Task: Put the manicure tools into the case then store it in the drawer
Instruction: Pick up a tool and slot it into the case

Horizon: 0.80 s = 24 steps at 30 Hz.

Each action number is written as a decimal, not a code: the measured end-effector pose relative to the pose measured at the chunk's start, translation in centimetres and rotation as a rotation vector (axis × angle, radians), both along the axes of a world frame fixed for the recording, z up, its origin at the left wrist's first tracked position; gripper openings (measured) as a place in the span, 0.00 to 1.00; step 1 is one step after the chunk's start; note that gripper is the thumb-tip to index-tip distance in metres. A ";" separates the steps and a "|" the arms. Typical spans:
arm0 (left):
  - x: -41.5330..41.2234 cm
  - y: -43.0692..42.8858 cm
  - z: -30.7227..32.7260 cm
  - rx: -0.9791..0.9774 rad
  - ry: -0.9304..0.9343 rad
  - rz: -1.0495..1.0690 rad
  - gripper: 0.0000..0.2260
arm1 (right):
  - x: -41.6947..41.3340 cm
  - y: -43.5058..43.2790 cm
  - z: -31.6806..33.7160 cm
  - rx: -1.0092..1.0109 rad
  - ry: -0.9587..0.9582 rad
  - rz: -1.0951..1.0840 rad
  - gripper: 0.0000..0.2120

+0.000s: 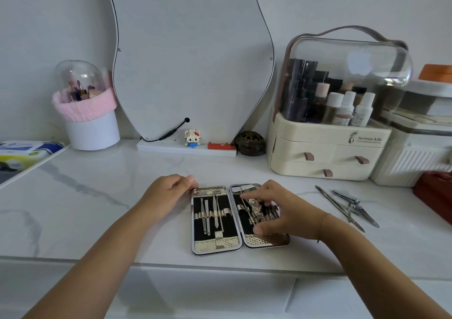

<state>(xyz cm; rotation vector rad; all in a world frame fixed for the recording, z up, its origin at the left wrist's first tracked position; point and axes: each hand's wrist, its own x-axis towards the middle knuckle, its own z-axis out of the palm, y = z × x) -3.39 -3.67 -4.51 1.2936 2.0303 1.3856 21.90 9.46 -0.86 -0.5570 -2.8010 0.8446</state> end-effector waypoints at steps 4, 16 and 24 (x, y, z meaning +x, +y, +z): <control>0.2 0.0 0.1 0.000 -0.015 0.009 0.13 | -0.5 0.4 0.4 0.090 -0.118 0.013 0.24; 0.2 -0.2 0.1 -0.010 -0.030 0.006 0.13 | -0.8 -0.1 0.7 0.254 -0.145 -0.035 0.26; 0.2 -0.1 0.1 -0.016 -0.029 0.014 0.13 | -1.1 -0.4 0.8 0.285 -0.151 -0.044 0.26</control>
